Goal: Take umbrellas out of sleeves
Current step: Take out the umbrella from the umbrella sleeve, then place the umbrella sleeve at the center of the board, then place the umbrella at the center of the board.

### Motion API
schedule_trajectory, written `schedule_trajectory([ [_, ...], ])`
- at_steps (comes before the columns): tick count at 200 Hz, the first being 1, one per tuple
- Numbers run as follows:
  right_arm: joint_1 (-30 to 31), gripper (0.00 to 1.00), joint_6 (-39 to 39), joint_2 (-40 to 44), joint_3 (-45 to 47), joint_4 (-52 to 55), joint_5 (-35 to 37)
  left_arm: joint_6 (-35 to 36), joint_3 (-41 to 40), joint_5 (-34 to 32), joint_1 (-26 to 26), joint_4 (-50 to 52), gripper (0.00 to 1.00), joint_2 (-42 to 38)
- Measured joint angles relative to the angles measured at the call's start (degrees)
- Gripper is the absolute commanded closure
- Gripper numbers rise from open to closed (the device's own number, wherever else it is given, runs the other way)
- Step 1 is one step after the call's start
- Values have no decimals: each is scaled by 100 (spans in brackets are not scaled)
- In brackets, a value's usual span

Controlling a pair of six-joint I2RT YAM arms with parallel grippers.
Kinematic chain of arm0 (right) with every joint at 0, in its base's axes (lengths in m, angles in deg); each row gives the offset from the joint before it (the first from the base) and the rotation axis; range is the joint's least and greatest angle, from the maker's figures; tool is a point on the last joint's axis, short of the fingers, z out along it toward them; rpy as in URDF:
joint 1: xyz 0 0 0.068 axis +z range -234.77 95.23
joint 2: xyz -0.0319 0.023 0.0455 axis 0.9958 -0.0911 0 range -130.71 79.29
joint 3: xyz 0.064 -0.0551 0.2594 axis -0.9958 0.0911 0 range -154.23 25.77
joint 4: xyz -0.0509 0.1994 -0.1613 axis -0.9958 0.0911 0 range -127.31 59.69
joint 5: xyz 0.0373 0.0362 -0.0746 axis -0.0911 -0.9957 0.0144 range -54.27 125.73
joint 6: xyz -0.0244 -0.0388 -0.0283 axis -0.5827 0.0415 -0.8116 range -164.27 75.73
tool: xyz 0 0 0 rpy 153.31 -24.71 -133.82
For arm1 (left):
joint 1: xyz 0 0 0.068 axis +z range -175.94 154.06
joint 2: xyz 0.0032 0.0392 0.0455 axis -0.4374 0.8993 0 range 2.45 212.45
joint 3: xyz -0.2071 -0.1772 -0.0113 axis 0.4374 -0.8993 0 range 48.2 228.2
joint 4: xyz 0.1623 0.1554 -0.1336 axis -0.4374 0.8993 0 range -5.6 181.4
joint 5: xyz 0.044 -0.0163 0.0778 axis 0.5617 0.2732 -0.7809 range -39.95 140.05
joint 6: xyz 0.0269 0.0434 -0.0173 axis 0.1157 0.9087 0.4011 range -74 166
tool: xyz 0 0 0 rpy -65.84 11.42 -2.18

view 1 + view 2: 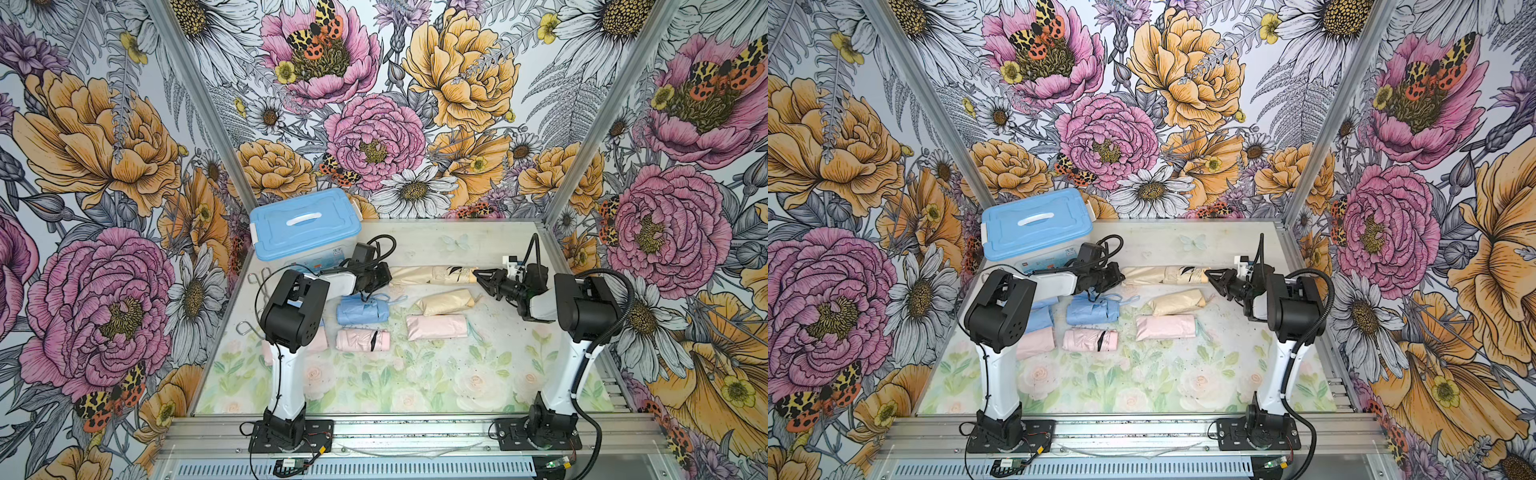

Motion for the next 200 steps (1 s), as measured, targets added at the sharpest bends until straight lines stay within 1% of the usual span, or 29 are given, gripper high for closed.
schedule_trajectory([
  [47, -236, 100, 0, 0, -2, 26, -35, 0, -2, 0, 15, 0, 100, -2],
  [66, -297, 96, -2, 0, -2, 66, -42, 0, -2, 0, 20, 0, 100, -2],
  [86, -328, 90, -13, 0, -9, 114, -44, 0, -2, 0, 20, 0, 94, -2],
  [95, -334, 87, -46, 0, -15, 160, -44, 2, -2, 0, 20, 0, 93, -2],
  [104, -334, 80, -92, 0, -33, 223, -46, 0, -2, -15, 20, 0, 91, -2],
  [128, -334, 68, -262, 0, -111, 468, -42, 0, -2, -48, 17, 2, 84, -2],
  [167, -339, 48, -577, 2, -232, 938, 11, -4, -2, -151, 15, 4, 69, -4],
  [200, -391, 36, -861, 74, -319, 1373, 140, -17, -2, -199, -39, 17, 57, -33],
])
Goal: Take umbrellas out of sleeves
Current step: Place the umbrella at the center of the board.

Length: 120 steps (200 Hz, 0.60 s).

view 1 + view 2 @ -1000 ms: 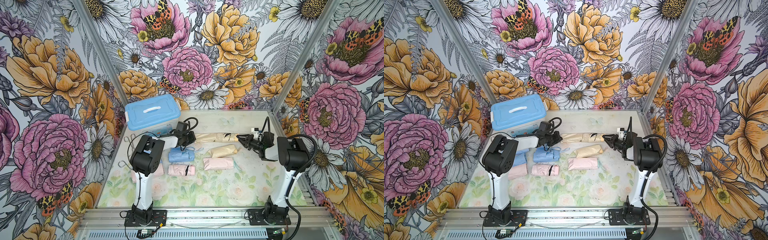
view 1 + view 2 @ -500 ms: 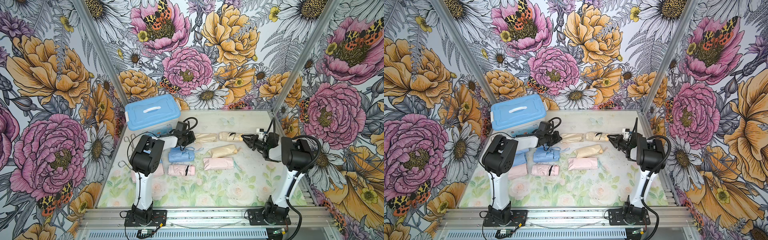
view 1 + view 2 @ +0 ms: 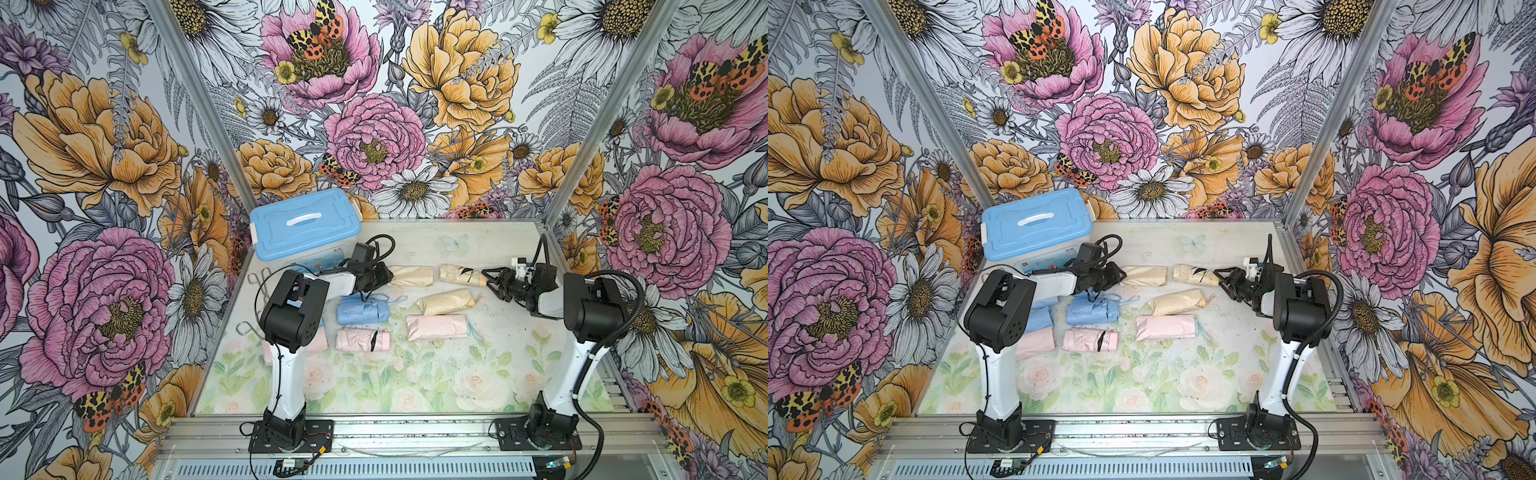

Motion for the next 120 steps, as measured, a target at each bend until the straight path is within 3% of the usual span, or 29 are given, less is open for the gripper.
schedule_trajectory([
  [42, -179, 30, -546, 529, 0, 710, 542, -57, 37, -109, -111, 44, 42, -232],
  [120, -334, 29, -1250, 2098, 442, 1495, 1676, -15, 177, -487, -420, 210, 34, -977],
])
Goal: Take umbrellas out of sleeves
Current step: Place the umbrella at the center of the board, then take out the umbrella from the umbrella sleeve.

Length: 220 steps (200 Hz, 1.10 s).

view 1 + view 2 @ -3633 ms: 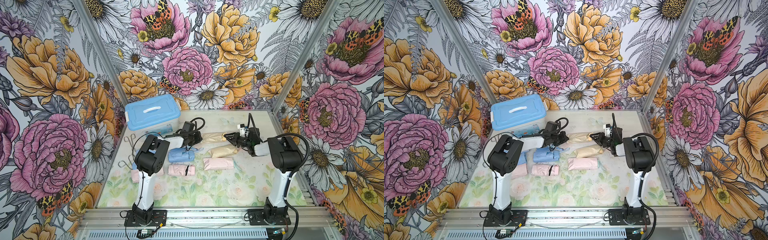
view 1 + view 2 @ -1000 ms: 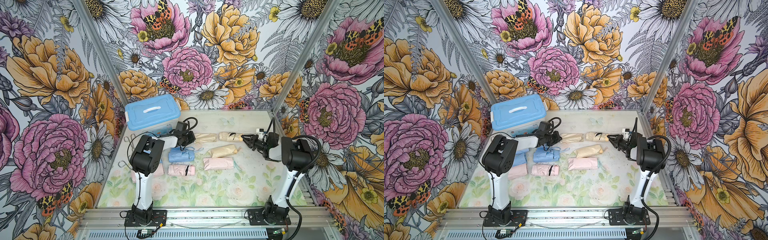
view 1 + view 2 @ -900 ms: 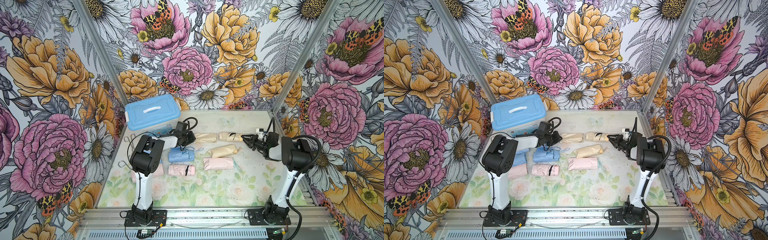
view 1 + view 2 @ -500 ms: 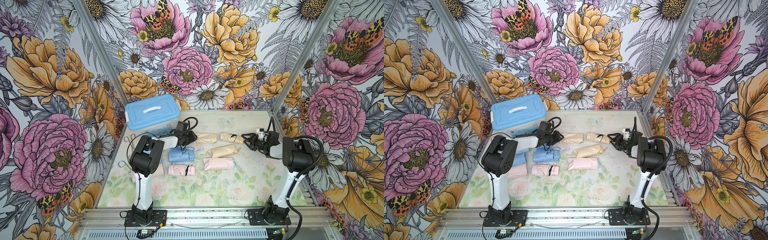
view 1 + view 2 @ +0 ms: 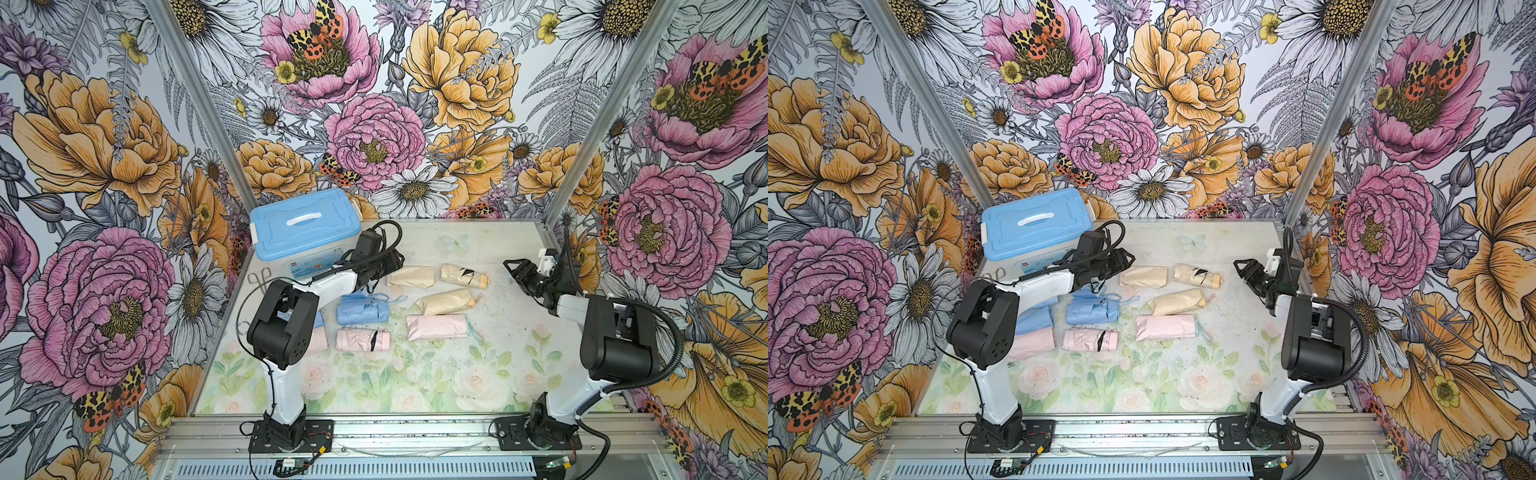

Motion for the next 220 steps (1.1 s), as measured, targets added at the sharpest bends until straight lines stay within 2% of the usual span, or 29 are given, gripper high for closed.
schedule_trajectory([
  [67, 133, 27, -96, 1180, 247, 708, 192, 212, 2, -348, -286, 310, 30, -1102],
  [115, 387, 25, -260, 1987, 254, 1390, 214, 249, -293, -404, -734, 308, 31, -1694],
  [175, 723, 21, -339, 2758, 581, 1908, 212, -70, -1292, -385, -1305, 125, 33, -1805],
  [220, 782, 21, -341, 2920, 841, 2011, 210, -505, -1665, -361, -1670, -363, 38, -1596],
])
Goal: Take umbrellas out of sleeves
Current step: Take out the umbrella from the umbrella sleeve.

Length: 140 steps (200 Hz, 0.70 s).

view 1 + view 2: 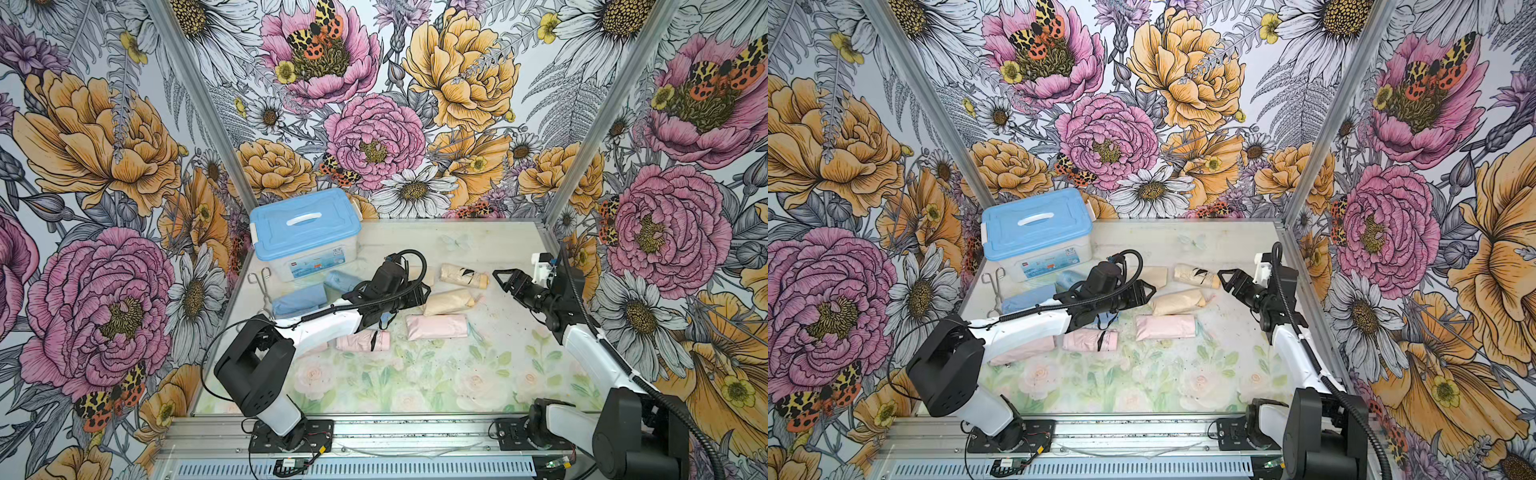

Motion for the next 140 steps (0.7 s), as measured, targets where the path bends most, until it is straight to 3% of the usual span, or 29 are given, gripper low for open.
schedule_trajectory([
  [140, 157, 21, -151, -153, 173, 61, -44, -953, -487, 295, -66, -1414, 48, 1145],
])
